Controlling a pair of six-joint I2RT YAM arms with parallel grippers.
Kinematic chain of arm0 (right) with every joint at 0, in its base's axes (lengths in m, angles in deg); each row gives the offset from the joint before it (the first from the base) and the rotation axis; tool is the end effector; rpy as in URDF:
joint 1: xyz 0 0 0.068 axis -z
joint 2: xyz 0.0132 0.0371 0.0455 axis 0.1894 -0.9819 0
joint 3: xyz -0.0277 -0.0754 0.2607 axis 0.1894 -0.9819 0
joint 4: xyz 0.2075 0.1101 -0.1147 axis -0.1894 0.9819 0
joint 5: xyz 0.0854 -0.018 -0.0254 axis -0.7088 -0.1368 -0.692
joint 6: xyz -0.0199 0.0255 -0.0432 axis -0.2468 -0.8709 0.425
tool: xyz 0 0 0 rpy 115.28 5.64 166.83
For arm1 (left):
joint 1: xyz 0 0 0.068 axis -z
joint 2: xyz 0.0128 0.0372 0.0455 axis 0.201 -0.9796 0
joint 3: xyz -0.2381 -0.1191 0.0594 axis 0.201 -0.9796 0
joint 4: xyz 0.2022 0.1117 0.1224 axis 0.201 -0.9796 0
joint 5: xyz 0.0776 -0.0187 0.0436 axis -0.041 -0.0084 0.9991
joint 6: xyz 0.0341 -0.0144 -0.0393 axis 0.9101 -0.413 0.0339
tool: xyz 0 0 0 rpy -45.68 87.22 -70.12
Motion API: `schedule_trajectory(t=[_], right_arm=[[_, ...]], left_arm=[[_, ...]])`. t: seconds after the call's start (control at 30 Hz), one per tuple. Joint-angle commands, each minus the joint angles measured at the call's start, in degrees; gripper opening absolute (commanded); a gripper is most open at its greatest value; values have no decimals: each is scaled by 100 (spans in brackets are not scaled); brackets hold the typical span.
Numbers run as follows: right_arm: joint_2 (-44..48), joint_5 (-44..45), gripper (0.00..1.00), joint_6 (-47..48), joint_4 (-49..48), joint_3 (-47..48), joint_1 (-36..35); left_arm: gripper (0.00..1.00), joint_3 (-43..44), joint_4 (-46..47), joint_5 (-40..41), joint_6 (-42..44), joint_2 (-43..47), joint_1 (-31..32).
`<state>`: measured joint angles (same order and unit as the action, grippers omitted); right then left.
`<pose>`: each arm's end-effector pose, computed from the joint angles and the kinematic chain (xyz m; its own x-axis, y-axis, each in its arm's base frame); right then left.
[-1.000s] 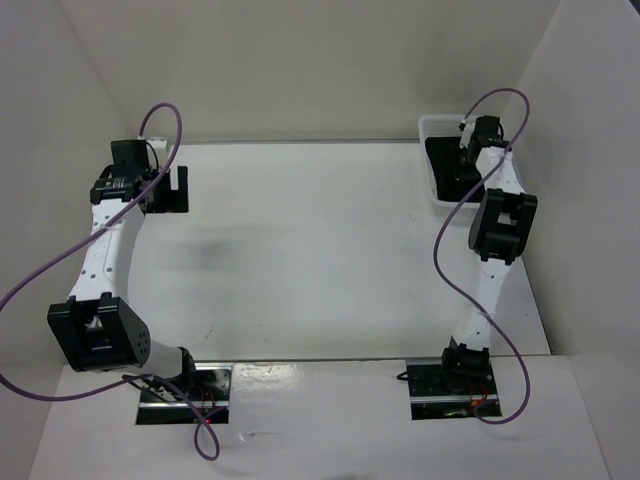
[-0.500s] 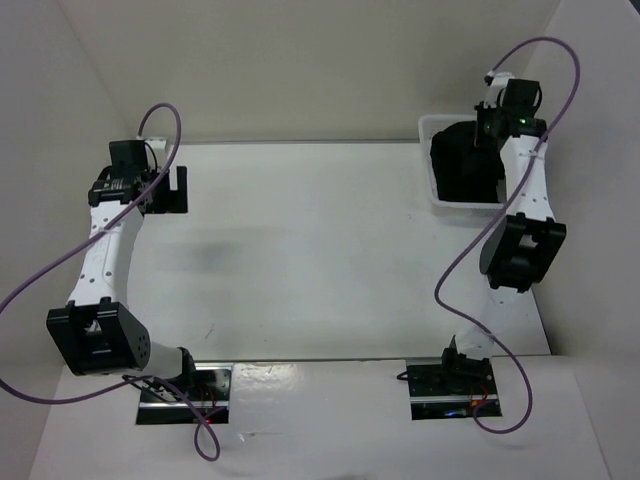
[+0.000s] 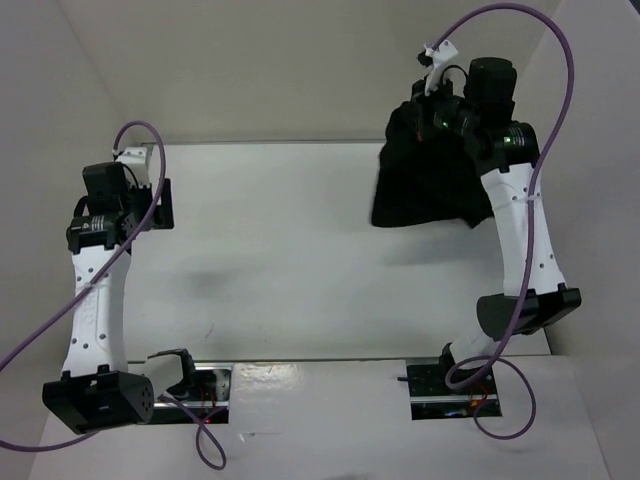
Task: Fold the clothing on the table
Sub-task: Move the skirt to the center of the board
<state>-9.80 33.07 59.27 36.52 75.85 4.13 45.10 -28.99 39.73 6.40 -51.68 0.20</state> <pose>0.3185 0.0508 0.5053 -0.1533 -0.2720 -0.9500 -0.5095 0.8455 -0.1598 0.2270 0.0480 0.3885 -0.5487 -0.0573 -0.8340 -0.2224 0.9717 0.0796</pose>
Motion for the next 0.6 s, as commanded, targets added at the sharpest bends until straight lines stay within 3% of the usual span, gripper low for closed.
schedule_trajectory(t=[0.0, 0.03, 0.17, 0.33, 0.37, 0.43, 0.47, 0.5, 0.57], right_arm=[[182, -1592, 0, -323, 107, 591, 97], [129, -2536, 0, -490, 37, 836, 220], [-20, -4220, 0, -1737, -788, 926, 783], [-82, -4453, 0, -1951, -1009, 821, 1065], [5, -4140, 7, -1881, -949, 742, 1065], [67, -3569, 63, -1145, -616, 452, 734], [67, -2277, 85, -942, -362, 312, 523], [146, -1638, 98, -496, -307, -81, 294], [225, -547, 98, -45, -245, -539, -374]], left_arm=[[100, -184, 29, -94, 16, 219, -117], [100, -254, 29, -198, 16, 307, -178], [100, -307, -23, -322, 16, 491, -284], [100, -421, -75, -445, 16, 597, -337], [100, -421, -76, -445, 16, 658, -337], [100, -483, -76, -559, 16, 720, -389], [100, -535, -76, -559, 16, 721, -389], [100, -536, -76, -612, 16, 781, -389], [100, -588, -76, -612, 16, 843, -389]])
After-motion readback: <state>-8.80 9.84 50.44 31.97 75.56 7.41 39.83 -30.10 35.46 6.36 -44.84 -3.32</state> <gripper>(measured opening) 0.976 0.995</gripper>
